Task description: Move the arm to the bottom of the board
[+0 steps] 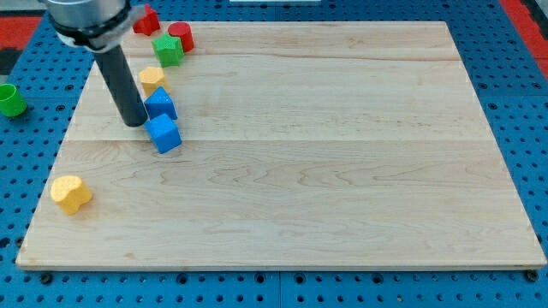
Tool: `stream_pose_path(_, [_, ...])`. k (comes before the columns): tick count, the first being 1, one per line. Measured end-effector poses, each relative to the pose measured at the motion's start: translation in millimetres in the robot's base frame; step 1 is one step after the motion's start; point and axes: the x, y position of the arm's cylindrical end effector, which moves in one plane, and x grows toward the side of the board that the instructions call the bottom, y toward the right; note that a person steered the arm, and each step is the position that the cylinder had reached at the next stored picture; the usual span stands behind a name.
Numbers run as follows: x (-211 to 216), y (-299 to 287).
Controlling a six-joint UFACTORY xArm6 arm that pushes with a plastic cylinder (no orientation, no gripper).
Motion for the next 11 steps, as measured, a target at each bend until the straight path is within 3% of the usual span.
stream_pose_path(1, [-8,67])
stream_pose_path(2, [-41,54])
stream_pose_path(3, [-38,9])
stream_pose_path(5, [-33,94])
stream_pose_path(6, [8,142])
stream_pose_path(8, [106,148])
stream_pose_path(9, [177,111])
stream_pose_path(10, [203,37])
stream_pose_path(11, [187,-43])
